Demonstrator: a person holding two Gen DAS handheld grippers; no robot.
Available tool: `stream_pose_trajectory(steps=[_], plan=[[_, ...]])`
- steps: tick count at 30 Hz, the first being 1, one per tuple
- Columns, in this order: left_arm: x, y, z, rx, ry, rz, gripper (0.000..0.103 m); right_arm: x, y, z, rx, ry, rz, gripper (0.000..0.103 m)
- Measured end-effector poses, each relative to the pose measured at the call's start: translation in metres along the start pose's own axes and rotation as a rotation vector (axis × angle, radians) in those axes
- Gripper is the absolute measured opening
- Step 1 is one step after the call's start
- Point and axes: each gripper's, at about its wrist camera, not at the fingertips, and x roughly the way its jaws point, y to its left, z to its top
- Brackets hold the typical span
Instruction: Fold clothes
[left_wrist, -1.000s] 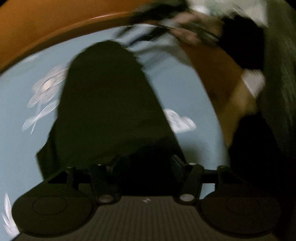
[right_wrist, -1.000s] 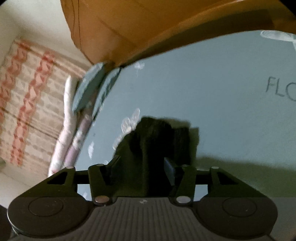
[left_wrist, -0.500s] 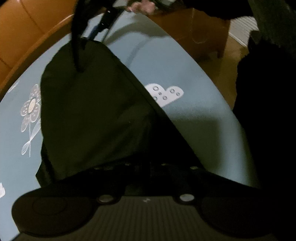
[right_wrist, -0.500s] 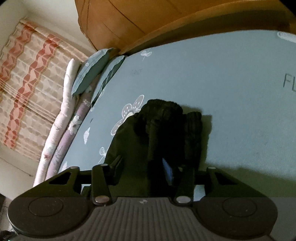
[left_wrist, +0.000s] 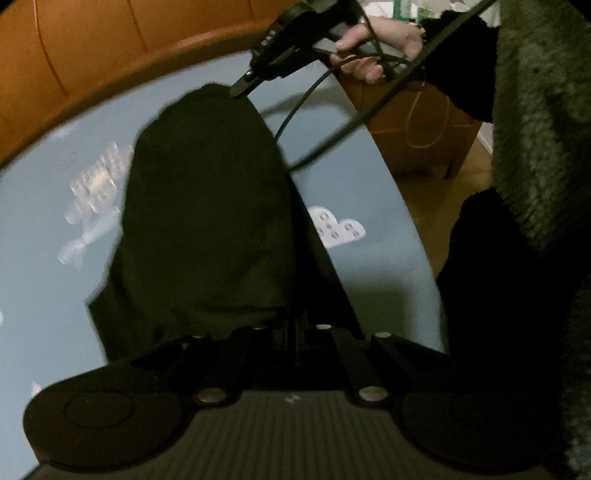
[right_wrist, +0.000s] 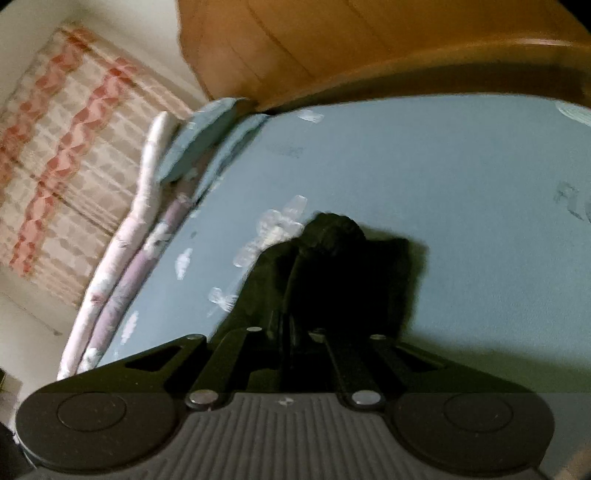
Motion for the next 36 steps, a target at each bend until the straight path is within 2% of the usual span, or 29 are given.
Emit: stream_pose_trajectory(steps=[3, 4, 5, 6, 10, 14, 17, 20, 24, 27, 28, 31, 34, 36], plan=[[0.028, 0.004, -0.006, -0.065, 0.041, -0.036, 0.002, 0.011, -0.021, -0.007, 0.054, 0.045, -0.071, 0.004], [0.034, 0.007, -0.009, -0.092, 0.058, -0.041, 0.002, 0.011, -0.025, -0.008, 0.073, 0.048, -0.073, 0.006], [0.038, 0.010, -0.011, -0.128, 0.076, -0.046, 0.002, 0.011, -0.030, -0.009, 0.092, 0.050, -0.073, 0.011], [0.038, 0.013, -0.012, -0.161, 0.086, -0.049, 0.006, 0.007, -0.029, -0.008, 0.091, 0.046, -0.065, 0.012], [0.001, 0.031, -0.020, -0.285, 0.029, -0.046, 0.010, -0.017, 0.000, 0.007, -0.031, -0.021, -0.062, 0.019], [-0.041, 0.063, -0.030, -0.436, -0.059, 0.057, 0.020, -0.023, 0.037, 0.027, -0.196, -0.077, -0.035, 0.031], [-0.051, 0.092, -0.030, -0.566, -0.146, 0.159, 0.022, 0.008, 0.064, 0.036, -0.327, -0.038, -0.036, 0.033], [-0.035, 0.123, -0.021, -0.665, -0.224, 0.221, 0.025, 0.051, 0.078, 0.036, -0.404, 0.026, -0.035, 0.033], [0.015, 0.162, -0.020, -0.839, -0.298, 0.166, 0.026, 0.087, 0.081, 0.029, -0.428, 0.088, -0.090, 0.033], [0.052, 0.174, -0.024, -0.912, -0.271, 0.161, 0.026, 0.093, 0.066, 0.026, -0.397, 0.120, -0.127, 0.033], [0.061, 0.177, -0.027, -0.932, -0.258, 0.173, 0.026, 0.093, 0.059, 0.026, -0.388, 0.128, -0.137, 0.033], [0.073, 0.187, -0.044, -1.010, -0.224, 0.278, 0.025, 0.093, 0.046, 0.021, -0.377, 0.145, -0.127, 0.028], [0.072, 0.197, -0.059, -1.088, -0.221, 0.351, 0.026, 0.092, 0.038, 0.017, -0.374, 0.148, -0.119, 0.023], [0.065, 0.198, -0.062, -1.109, -0.243, 0.373, 0.024, 0.094, 0.039, 0.017, -0.376, 0.151, -0.123, 0.023]])
